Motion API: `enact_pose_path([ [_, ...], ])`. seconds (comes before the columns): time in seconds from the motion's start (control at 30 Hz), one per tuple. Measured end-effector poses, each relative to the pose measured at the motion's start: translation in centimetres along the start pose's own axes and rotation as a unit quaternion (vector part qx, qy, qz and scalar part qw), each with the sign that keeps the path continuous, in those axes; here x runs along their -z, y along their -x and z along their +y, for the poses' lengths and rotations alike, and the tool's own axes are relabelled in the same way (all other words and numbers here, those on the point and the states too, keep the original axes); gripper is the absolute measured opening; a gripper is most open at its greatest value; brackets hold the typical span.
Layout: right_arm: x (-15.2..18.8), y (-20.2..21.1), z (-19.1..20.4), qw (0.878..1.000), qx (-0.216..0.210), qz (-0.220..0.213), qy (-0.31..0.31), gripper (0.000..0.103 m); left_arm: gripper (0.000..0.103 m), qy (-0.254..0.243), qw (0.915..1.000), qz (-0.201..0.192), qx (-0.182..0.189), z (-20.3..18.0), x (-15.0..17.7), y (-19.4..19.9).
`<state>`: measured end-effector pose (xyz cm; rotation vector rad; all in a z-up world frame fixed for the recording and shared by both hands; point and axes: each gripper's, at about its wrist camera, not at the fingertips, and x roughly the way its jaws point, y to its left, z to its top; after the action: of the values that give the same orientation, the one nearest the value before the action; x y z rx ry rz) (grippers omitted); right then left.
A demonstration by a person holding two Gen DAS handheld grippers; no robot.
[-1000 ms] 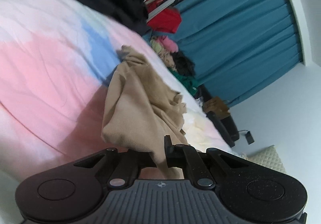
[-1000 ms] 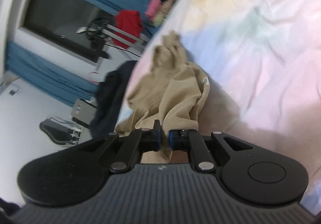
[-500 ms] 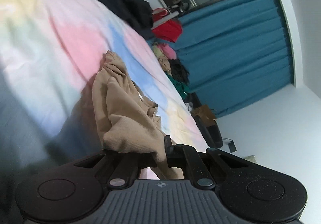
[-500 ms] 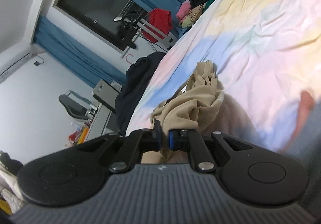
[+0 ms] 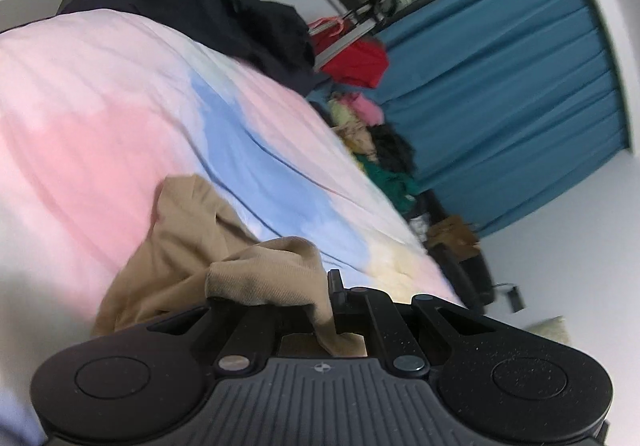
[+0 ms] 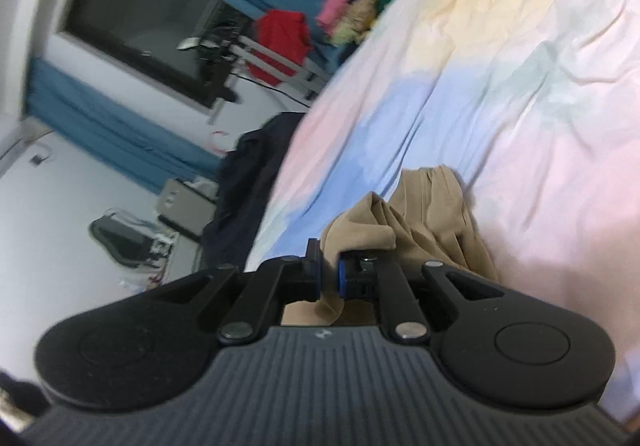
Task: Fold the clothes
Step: 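Grasp the folded tan shirt with both grippers and fold it over again, then open both grippers and lay the folded bundle flat on the bedspread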
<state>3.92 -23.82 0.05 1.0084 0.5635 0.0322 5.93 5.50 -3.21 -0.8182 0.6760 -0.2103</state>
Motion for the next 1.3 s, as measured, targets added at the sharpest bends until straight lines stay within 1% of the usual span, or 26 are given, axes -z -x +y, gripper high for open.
enact_pose_path([
  [0.07, -0.7, -2.3, -0.1, 1.0, 0.009, 0.005, -0.001, 0.012, 0.005, -0.009, 0.9998, 0.001, -0.015, 0.2, -1.0, -2.6],
  [0.17, -1.3, -4.8, -0.9, 1.0, 0.011, 0.011, 0.012, 0.012, 0.005, -0.045, 0.9986, -0.024, -0.014, 1.4, -1.1, -4.6],
  [0.23, -1.7, -6.4, -1.8, 0.999, 0.012, 0.018, 0.03, 0.012, 0.005, -0.029, 0.9994, -0.021, -0.007, 2.9, -0.9, -6.2],
  [0.27, -1.9, -7.2, -2.3, 0.999, 0.015, 0.022, 0.039, 0.012, 0.005, -0.035, 0.9992, -0.019, -0.007, 3.3, -0.9, -7.1],
  [0.33, -2.2, -8.9, -3.7, 0.999, 0.018, 0.036, 0.023, 0.012, 0.005, -0.077, 0.9965, -0.023, -0.026, 3.3, -0.8, -8.8],
  [0.37, -2.4, -9.7, -4.4, 0.999, 0.018, 0.043, 0.011, 0.012, 0.005, -0.089, 0.9953, -0.021, -0.033, 3.3, -0.9, -9.6],
  [0.43, -2.6, -11.2, -5.1, 0.998, 0.029, 0.049, 0.013, 0.012, 0.006, -0.096, 0.9946, -0.015, -0.036, 3.7, -1.1, -11.1],
  [0.5, -2.5, -12.4, -5.4, 0.998, 0.038, 0.054, 0.026, 0.012, 0.008, -0.102, 0.9938, -0.012, -0.041, 4.0, -1.2, -12.0],
  [0.57, -2.2, -13.1, -5.7, 0.997, 0.043, 0.057, 0.032, 0.012, 0.009, -0.098, 0.9942, 0.002, -0.044, 4.9, -1.3, -12.5],
  [0.63, -2.1, -13.2, -5.8, 0.997, 0.042, 0.06, 0.031, 0.012, 0.009, -0.094, 0.9946, 0.012, -0.042, 5.4, -1.4, -12.7],
  [0.7, -2.1, -12.9, -5.8, 0.997, 0.038, 0.059, 0.03, 0.013, 0.009, -0.105, 0.9937, 0.011, -0.037, 5.2, -1.3, -12.1],
  [0.73, -2.2, -12.6, -5.7, 0.997, 0.036, 0.057, 0.032, 0.013, 0.015, -0.115, 0.9927, 0.013, -0.032, 4.9, -1.3, -11.9],
  [0.77, -2.2, -12.3, -5.6, 0.997, 0.034, 0.055, 0.034, 0.013, 0.025, -0.128, 0.9914, 0.015, -0.026, 4.6, -1.3, -11.7],
  [0.8, -2.2, -12.1, -5.3, 0.997, 0.031, 0.053, 0.041, 0.013, 0.029, -0.139, 0.9899, 0.013, -0.024, 4.3, -1.2, -11.5],
  [0.87, -2.1, -11.5, -4.7, 0.997, 0.024, 0.047, 0.055, 0.014, 0.048, -0.165, 0.9861, 0.007, -0.019, 3.6, -1.0, -10.9],
  [0.9, -2.1, -11.2, -4.4, 0.997, 0.021, 0.044, 0.061, 0.021, 0.052, -0.178, 0.9838, 0.003, -0.018, 3.2, -0.8, -10.6],
  [0.93, -2.1, -10.7, -4.2, 0.997, 0.012, 0.039, 0.068, 0.029, 0.061, -0.189, 0.9819, 0.0, -0.019, 2.8, -0.6, -10.3],
  [0.97, -2.1, -10.2, -3.9, 0.997, 0.002, 0.033, 0.075, 0.056, 0.071, -0.198, 0.9798, -0.005, -0.022, 2.5, -0.5, -10.0],
  [1.0, -2.0, -9.4, -3.5, 0.996, -0.007, 0.016, 0.084, 0.086, 0.077, -0.211, 0.9769, -0.015, -0.03, 2.1, -0.5, -9.6],
  [1.03, -1.9, -8.4, -3.1, 0.995, -0.017, -0.005, 0.094, 0.094, 0.083, -0.227, 0.9726, -0.029, -0.038, 1.7, -0.5, -9.0],
  [1.07, -1.9, -7.4, -2.8, 0.994, -0.026, -0.026, 0.104, 0.093, 0.085, -0.245, 0.9675, -0.044, -0.045, 1.4, -0.5, -8.3],
  [1.13, -1.8, -6.1, -2.0, 0.99, -0.04, -0.042, 0.125, 0.092, 0.088, -0.274, 0.9587, -0.06, -0.048, 0.9, -0.5, -7.0],
  [1.17, -1.6, -5.5, -1.6, 0.988, -0.044, -0.048, 0.138, 0.093, 0.088, -0.279, 0.957, -0.06, -0.051, 0.9, -0.5, -6.7],
  [1.23, -1.1, -5.3, -1.1, 0.984, -0.039, -0.042, 0.167, 0.093, 0.088, -0.277, 0.9577, -0.048, -0.06, 1.2, -0.5, -6.5],
  [1.27, -0.8, -5.3, -0.9, 0.982, -0.036, -0.038, 0.181, 0.084, 0.088, -0.276, 0.9582, -0.04, -0.063, 1.4, -0.5, -6.5],
  [1.3, -0.6, -5.6, -0.6, 0.98, -0.031, -0.028, 0.195, 0.066, 0.088, -0.277, 0.9578, -0.033, -0.07, 1.6, -0.4, -6.9],
])
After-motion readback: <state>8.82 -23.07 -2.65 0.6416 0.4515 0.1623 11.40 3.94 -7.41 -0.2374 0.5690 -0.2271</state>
